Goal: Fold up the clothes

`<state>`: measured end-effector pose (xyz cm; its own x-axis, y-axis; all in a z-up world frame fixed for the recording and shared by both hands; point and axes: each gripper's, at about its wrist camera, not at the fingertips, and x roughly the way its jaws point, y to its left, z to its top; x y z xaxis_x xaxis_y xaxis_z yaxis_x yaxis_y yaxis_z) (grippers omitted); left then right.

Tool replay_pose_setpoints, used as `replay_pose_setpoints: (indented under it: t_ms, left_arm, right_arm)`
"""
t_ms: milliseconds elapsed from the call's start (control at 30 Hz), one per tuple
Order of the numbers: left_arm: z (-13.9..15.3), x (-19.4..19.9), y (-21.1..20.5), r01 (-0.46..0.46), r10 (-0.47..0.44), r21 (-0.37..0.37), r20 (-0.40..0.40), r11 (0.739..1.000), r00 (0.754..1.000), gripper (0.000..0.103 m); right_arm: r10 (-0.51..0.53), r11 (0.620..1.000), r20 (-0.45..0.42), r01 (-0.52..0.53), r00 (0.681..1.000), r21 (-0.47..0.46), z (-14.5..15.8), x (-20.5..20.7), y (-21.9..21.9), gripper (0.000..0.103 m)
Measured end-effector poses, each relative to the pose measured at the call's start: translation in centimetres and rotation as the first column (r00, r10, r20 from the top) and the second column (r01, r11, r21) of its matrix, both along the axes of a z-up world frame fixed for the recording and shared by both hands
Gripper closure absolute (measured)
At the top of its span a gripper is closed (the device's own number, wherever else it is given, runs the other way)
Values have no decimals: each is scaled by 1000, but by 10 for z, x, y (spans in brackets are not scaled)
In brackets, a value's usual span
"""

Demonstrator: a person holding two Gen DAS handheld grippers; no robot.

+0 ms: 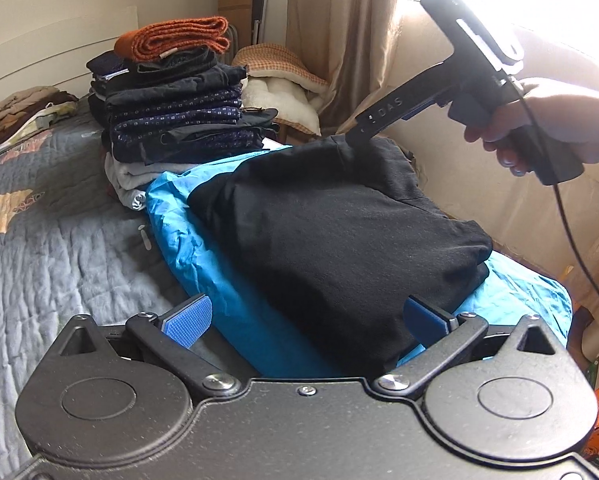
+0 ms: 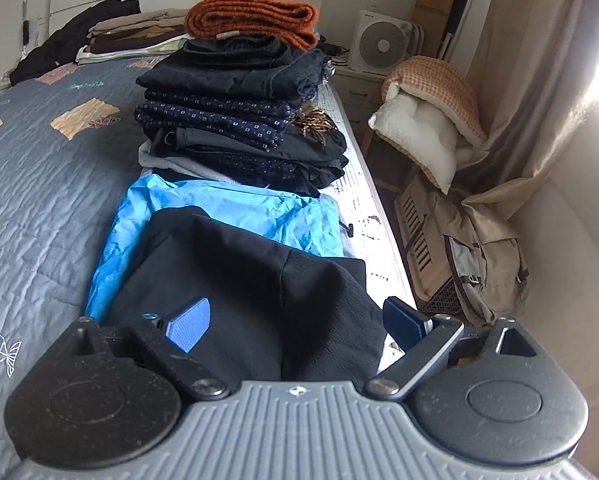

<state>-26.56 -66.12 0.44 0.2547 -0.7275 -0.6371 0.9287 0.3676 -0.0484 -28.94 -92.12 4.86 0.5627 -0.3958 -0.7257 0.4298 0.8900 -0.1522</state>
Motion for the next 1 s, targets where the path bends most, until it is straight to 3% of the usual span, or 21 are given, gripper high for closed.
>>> replay_pose_setpoints:
  t_ms: [200,533,733,1000]
  left_arm:
    - [6,-2,11,-7,7,4,-10,1000,1000,0]
    - [41,-38,56,-46,45,-17,-20,999,999,0]
    - [62,-73,105,-107,103,-68,-51,992,993,0]
    - [73,-120,127,-150,150,-100,-8,984,989,0]
  right_arm:
    - [27,1000,20,-27,999,6,-5,13,7,10]
    - [-18,998,70,15,997,53,22,-40,49,10]
    - [-30,997,102,22,994,78,43,-82,79,10]
    - [-27,996,136,15,990,89,56,-135,100,10]
